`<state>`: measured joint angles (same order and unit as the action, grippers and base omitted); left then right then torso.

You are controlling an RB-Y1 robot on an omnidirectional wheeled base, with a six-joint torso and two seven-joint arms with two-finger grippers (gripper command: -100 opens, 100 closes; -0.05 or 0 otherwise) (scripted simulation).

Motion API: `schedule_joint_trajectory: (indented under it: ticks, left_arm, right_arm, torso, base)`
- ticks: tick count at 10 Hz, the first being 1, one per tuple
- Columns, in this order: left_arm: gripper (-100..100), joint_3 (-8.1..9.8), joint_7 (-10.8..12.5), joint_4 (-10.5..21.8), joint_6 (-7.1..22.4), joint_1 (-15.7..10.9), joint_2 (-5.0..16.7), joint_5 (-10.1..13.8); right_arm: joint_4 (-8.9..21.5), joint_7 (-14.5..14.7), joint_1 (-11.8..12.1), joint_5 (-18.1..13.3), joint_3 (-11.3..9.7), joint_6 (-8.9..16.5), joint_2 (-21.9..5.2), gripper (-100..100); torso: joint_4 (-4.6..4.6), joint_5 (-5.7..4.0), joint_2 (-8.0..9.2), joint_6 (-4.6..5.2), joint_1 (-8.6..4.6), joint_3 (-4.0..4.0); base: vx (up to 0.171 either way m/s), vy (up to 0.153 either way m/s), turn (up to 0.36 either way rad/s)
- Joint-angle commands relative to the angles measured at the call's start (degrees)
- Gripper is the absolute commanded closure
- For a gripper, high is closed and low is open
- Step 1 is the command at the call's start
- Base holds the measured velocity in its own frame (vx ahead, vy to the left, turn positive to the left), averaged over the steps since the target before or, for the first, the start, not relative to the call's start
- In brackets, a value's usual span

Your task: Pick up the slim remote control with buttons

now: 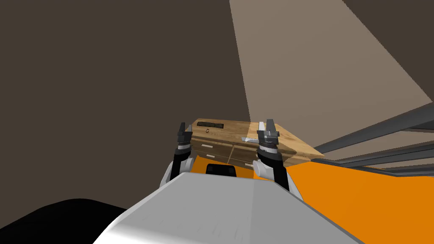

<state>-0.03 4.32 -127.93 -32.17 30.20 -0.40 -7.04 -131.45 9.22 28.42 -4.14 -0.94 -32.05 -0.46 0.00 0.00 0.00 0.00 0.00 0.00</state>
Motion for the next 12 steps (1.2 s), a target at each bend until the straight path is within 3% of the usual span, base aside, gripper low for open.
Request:
schedule_joint_trajectory:
  ticks: [1,6,9,12]
  left_arm:
    - [0,0.0,0.0,0.0,0.0,0.0,0.0,0.0]
    - [0,-0.01,0.0,0.0,0.0,0.0,0.0,0.0]
    - [0,0.0,0.0,0.0,0.0,0.0,0.0,0.0]
    - [0,0.0,0.0,0.0,0.0,0.0,0.0,0.0]
  right_arm:
    - [0.5,0.0,0.0,-0.4,-0.1,-0.2,-1.8,-100]
    - [4.8,-0.4,0.2,-3.6,-1.2,-1.5,-10.5,-100]
    - [6.2,-0.5,0.4,-4.4,-1.5,-1.9,-14.1,-100]
    - [9.5,-0.8,0.8,-6.4,-1.9,-2.5,-19.1,-100]
  torso:
    - [0.0,0.0,0.0,0.0,0.0,0.0]
    - [0.19,0.03,0.88,0.01,0.11,0.5]
    - [0.12,0.01,0.52,0.0,0.04,0.3]
    - [0.09,0.01,0.37,0.0,0.04,0.23]
  base:
    - [-0.049,0.003,-0.019]
    - [-0.183,0.031,-0.022]
    - [-0.113,0.015,0.004]
    - [-0.105,0.015,0.025]
